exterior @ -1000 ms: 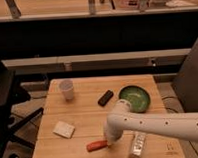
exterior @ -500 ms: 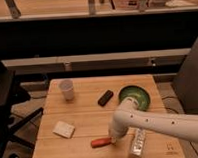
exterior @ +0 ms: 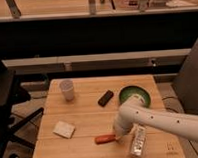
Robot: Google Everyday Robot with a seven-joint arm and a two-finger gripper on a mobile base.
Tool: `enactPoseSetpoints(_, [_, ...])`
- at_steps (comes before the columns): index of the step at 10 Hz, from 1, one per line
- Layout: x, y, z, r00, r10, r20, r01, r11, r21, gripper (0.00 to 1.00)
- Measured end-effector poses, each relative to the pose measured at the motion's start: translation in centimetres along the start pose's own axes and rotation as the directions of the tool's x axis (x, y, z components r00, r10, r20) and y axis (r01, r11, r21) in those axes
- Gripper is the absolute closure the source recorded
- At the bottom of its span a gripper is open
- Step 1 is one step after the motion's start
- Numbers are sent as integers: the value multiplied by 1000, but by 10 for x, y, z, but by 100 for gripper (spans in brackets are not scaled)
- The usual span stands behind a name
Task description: Drag the pepper across the table
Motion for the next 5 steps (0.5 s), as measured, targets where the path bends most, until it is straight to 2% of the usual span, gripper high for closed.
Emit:
enactPoseSetpoints(2, [14,-2,-5,1000,12,1,-12,1000,3,98])
enactPoseSetpoints(5, [19,-4,-9,1000,22,2,-22,1000,7,98])
